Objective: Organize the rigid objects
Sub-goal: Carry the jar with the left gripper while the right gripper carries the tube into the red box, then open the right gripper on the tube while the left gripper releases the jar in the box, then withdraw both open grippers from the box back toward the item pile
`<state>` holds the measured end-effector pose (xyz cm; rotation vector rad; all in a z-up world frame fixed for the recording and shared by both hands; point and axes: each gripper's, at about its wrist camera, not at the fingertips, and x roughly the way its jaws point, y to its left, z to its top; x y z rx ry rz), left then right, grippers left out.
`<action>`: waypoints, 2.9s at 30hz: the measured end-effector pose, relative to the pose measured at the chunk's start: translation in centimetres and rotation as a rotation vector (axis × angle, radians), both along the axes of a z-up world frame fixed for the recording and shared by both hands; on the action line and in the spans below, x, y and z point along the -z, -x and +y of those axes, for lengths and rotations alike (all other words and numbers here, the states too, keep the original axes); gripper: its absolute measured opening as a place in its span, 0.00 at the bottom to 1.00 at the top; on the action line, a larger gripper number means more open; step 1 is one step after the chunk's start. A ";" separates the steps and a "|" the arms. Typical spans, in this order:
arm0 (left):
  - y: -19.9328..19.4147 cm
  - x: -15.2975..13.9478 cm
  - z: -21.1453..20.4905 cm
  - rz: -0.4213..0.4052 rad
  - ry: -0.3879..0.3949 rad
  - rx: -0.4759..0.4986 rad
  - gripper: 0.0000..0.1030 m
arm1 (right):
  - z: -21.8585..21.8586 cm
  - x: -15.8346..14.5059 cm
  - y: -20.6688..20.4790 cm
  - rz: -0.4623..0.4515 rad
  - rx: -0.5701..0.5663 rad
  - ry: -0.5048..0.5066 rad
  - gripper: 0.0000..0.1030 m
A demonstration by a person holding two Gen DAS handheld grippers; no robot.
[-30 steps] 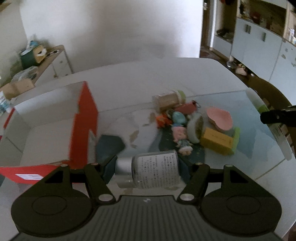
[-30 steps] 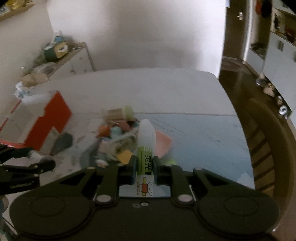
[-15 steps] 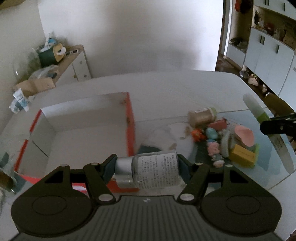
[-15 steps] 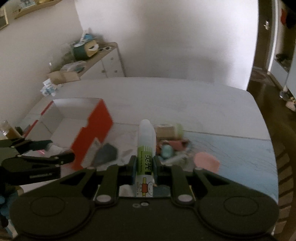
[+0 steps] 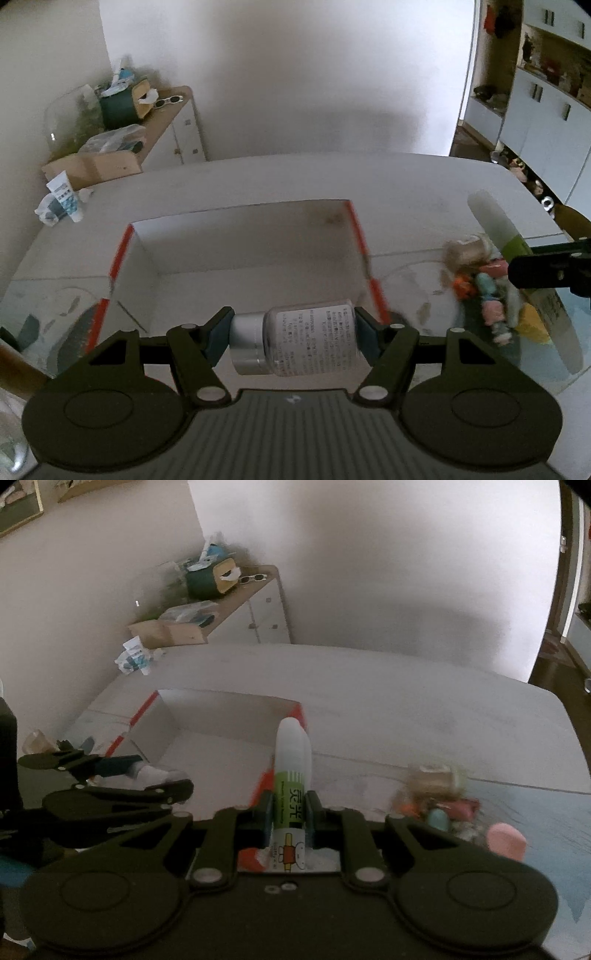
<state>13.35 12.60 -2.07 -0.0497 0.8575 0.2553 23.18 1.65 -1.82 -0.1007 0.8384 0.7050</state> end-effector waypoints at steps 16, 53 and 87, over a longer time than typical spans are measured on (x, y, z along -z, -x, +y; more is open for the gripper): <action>-1.7 3.1 9.3 0.074 -0.039 0.001 0.67 | 10.8 3.2 -1.0 0.045 0.007 0.058 0.16; -10.7 11.7 13.4 0.408 0.097 0.054 0.67 | 18.4 12.5 -3.8 0.188 -0.031 0.300 0.16; -6.3 5.2 12.7 0.186 0.008 0.056 0.70 | 13.4 7.3 -1.7 0.132 -0.028 0.124 0.51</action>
